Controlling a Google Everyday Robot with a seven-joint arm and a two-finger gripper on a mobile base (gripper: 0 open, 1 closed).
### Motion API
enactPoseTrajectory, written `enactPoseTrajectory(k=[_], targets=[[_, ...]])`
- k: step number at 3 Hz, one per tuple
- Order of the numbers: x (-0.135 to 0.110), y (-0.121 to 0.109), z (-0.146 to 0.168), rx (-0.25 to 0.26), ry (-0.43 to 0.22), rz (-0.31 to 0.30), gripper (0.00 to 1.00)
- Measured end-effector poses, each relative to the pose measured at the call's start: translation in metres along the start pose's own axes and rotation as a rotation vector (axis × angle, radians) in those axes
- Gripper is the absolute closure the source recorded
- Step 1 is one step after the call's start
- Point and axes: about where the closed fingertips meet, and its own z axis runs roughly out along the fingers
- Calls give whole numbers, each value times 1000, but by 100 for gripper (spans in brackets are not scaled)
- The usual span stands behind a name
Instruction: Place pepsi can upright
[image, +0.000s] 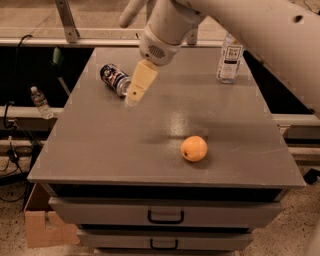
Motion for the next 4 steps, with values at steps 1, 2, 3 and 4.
enactPoseTrajectory(k=[1,2,3,4], targets=[[-30,-23,25,35,-25,77,0],[-54,-48,54,73,-26,187,0],[-68,-66,76,89,-24,281,0],[-79,-80,99,91,-19,375,0]])
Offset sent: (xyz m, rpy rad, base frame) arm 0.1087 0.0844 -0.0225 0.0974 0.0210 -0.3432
